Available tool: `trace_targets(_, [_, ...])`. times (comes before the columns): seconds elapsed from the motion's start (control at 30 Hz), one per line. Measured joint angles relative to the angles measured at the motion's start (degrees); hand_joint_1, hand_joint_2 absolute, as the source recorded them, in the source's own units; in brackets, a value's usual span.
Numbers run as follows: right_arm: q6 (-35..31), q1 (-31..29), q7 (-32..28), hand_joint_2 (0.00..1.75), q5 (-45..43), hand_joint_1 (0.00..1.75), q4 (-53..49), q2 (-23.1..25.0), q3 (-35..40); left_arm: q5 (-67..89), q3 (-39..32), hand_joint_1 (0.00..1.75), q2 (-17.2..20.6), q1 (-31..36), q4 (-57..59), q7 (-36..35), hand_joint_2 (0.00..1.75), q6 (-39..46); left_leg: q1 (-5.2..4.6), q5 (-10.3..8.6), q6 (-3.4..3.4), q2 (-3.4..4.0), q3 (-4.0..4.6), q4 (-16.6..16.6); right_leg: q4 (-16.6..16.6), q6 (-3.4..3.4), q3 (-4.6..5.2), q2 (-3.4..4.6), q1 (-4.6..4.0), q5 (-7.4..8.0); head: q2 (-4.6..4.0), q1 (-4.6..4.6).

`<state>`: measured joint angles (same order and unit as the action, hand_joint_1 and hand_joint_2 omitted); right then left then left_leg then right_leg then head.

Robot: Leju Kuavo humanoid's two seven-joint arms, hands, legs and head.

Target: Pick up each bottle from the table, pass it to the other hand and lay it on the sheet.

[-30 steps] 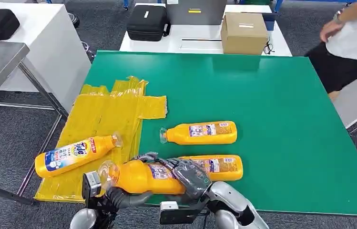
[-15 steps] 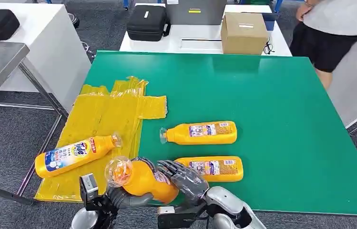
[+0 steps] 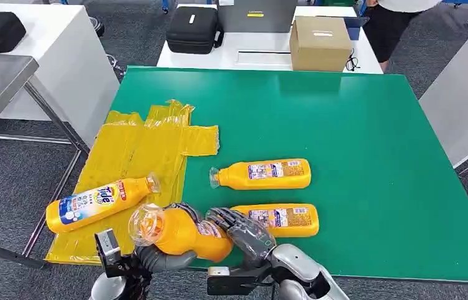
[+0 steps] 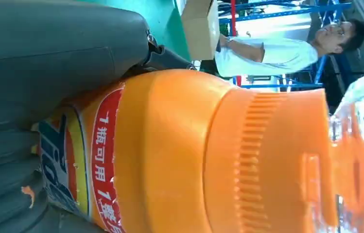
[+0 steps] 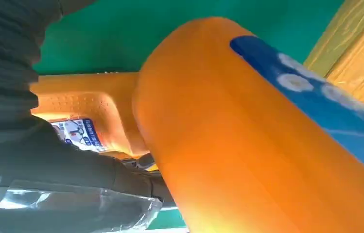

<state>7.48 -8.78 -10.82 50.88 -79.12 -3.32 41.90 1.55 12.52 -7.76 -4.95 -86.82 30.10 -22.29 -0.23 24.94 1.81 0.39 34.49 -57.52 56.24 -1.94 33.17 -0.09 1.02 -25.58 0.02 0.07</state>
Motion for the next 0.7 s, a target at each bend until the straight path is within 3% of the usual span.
trace_targets(0.23, [-9.74,0.97,3.81,1.75,6.34,0.0,-1.83,-0.15,-4.37,-0.66,-2.09,1.69,-0.52,-1.2,-5.17,2.58,1.75,0.04,0.0,0.0,0.0,0.0,0.0,0.0,0.0,0.0,0.0,0.0,0.0,0.0,0.0,0.0])
trace_targets(0.53, [-14.91,4.36,-0.44,1.75,6.88,0.0,-13.43,1.23,-12.86,8.38,-5.51,1.71,-0.63,-4.56,-12.29,4.09,1.75,8.51,0.0,0.0,0.0,0.0,0.01,0.0,0.0,0.0,0.01,0.0,-0.01,-0.01,0.0,-0.02])
trace_targets(0.7, [-14.91,5.83,-4.28,1.75,1.01,0.0,-19.03,3.04,-17.63,13.9,-7.6,1.75,-0.74,-4.93,-15.76,2.54,1.75,14.2,0.01,0.01,0.0,0.0,0.0,0.01,-0.01,0.01,0.0,0.0,-0.01,-0.01,0.0,0.0])
